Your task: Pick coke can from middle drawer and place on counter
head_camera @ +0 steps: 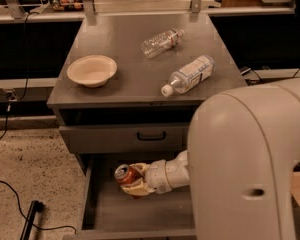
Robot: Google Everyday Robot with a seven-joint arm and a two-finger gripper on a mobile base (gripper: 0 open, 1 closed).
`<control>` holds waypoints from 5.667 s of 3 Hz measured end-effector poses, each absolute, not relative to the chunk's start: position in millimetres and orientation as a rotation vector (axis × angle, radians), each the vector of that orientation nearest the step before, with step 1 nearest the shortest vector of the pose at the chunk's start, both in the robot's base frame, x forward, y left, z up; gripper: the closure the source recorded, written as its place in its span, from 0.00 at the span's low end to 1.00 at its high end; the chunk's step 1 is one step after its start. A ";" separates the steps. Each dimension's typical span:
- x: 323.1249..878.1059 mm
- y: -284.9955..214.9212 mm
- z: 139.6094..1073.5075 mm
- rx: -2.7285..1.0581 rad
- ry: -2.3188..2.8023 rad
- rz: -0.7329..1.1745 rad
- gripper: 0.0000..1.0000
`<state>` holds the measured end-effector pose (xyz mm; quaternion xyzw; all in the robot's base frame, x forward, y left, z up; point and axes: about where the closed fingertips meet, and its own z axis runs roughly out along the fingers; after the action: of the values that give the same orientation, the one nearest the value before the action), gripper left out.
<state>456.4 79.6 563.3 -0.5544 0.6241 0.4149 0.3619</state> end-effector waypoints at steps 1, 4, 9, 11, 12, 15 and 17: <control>432.8 74.2 603.5 -1.430 1.471 1.059 1.00; 446.5 79.3 659.2 -1.325 1.263 1.175 1.00; 436.0 62.7 862.9 -1.234 0.789 1.296 1.00; 436.7 22.4 953.1 -1.259 0.826 1.233 1.00; 462.4 -12.3 974.9 -1.326 1.000 1.087 1.00; 525.4 -103.9 1015.0 -1.282 1.110 0.929 1.00; 533.9 -131.6 998.6 -1.163 1.226 0.843 1.00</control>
Offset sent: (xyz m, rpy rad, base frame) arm -0.0201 -0.0058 0.0332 0.0670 -0.0698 0.0206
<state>533.9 -131.6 998.6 -0.4991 0.5257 0.3616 0.5864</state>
